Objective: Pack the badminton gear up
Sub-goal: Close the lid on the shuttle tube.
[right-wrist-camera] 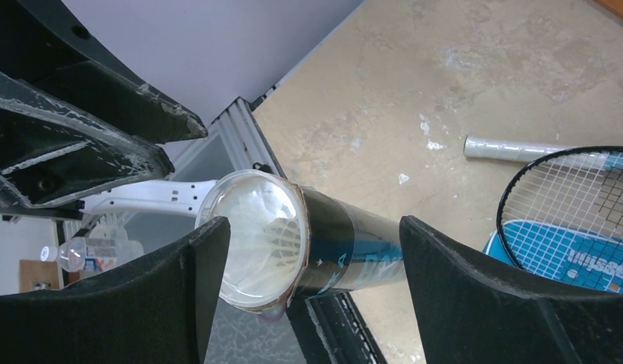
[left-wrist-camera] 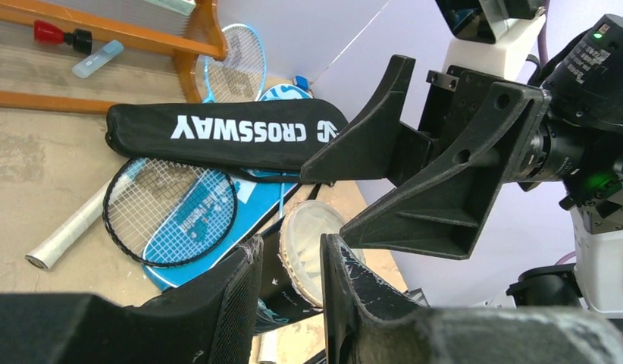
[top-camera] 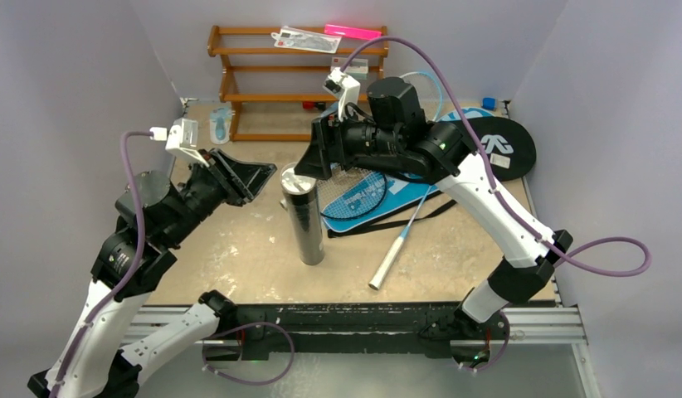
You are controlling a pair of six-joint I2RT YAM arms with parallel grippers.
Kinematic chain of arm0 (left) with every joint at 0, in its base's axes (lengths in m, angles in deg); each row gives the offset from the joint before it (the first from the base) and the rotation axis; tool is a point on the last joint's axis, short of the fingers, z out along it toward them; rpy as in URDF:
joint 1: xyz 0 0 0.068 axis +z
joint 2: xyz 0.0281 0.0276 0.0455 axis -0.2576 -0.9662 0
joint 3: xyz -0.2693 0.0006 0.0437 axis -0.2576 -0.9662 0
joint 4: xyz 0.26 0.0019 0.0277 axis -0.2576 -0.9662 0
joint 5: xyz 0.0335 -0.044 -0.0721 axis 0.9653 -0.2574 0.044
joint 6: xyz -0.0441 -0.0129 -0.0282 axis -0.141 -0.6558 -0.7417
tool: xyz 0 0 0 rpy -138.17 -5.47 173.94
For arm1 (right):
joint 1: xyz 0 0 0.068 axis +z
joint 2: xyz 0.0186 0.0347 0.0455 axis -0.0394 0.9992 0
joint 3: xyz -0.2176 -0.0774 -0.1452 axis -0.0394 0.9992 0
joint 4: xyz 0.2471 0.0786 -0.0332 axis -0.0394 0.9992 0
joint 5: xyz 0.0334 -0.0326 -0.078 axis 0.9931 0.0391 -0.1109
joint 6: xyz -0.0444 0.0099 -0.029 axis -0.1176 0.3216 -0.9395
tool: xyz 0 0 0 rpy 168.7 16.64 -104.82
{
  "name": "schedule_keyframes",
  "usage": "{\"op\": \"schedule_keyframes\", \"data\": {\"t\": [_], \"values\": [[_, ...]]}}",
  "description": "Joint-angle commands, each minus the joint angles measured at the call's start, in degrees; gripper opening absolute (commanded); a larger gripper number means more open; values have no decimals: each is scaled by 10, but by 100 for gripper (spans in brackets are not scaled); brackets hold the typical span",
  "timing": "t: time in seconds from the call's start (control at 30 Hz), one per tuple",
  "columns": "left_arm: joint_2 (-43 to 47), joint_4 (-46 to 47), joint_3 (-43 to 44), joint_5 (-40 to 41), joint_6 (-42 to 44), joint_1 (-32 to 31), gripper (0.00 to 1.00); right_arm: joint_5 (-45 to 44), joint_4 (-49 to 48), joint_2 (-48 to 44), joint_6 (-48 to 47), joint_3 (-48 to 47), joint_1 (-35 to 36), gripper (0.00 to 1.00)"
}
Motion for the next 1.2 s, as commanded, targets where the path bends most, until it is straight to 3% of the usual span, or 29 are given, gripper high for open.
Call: {"op": "schedule_keyframes", "data": {"t": [0.0, 0.37, 0.7, 1.17], "values": [[-3, 4, -20, -13, -11, -1, 32, 21, -24, -6, 4, 0, -1, 84], [-11, 7, -26, -18, -7, -1, 35, 24, -20, 2, 4, 2, -1, 82], [-8, -9, -26, -11, -1, -1, 34, 30, -20, 7, 2, 24, -1, 68], [-11, -63, -41, -4, 18, -1, 34, 21, -8, 6, -10, 62, -1, 66]]}}
